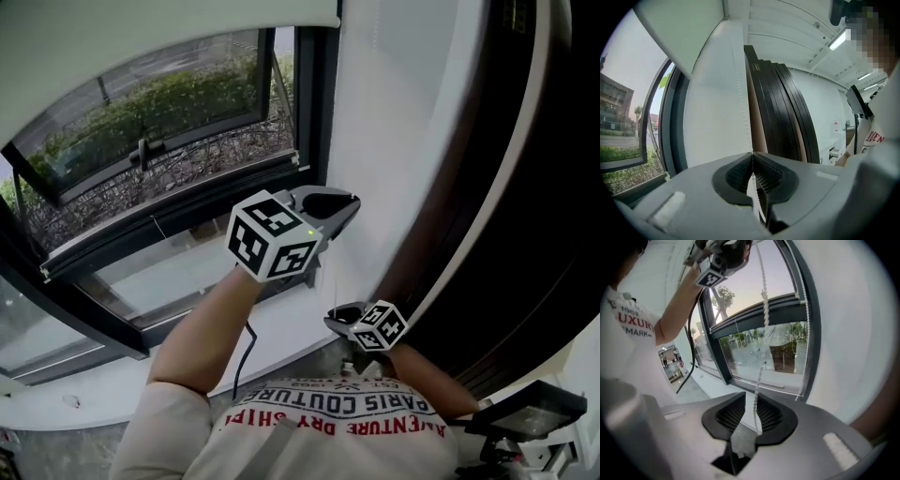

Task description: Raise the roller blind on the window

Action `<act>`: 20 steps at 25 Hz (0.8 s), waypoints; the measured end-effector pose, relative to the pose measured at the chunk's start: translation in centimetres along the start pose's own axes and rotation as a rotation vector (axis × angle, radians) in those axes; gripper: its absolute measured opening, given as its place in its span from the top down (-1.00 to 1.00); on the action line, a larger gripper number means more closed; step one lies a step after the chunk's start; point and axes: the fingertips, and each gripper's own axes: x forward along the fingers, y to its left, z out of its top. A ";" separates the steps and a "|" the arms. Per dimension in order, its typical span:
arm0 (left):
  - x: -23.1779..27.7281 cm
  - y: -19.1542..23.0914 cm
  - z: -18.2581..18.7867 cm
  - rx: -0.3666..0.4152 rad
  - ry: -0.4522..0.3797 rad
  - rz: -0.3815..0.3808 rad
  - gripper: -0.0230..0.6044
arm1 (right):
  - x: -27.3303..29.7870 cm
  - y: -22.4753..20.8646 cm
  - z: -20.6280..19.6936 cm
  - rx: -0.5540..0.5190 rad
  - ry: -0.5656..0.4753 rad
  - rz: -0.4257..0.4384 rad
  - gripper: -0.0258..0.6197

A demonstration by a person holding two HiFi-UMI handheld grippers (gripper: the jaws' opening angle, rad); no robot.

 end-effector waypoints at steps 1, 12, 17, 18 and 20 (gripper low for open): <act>-0.1 0.1 0.0 0.004 0.002 0.002 0.90 | -0.9 -0.1 1.2 0.009 -0.029 0.006 0.68; -0.7 -0.5 0.0 0.015 0.008 -0.006 0.90 | -20.3 -0.2 23.9 -0.155 -0.489 -0.060 0.34; -0.7 -1.6 0.2 0.027 0.012 -0.021 0.90 | -26.5 2.0 34.4 -0.202 -0.680 -0.055 0.34; -0.6 -1.8 0.3 0.029 0.013 -0.025 0.90 | -26.9 2.4 35.6 -0.215 -0.688 -0.054 0.34; -0.5 -2.3 0.3 0.032 0.016 -0.033 0.90 | -26.9 3.1 37.4 -0.237 -0.688 -0.058 0.34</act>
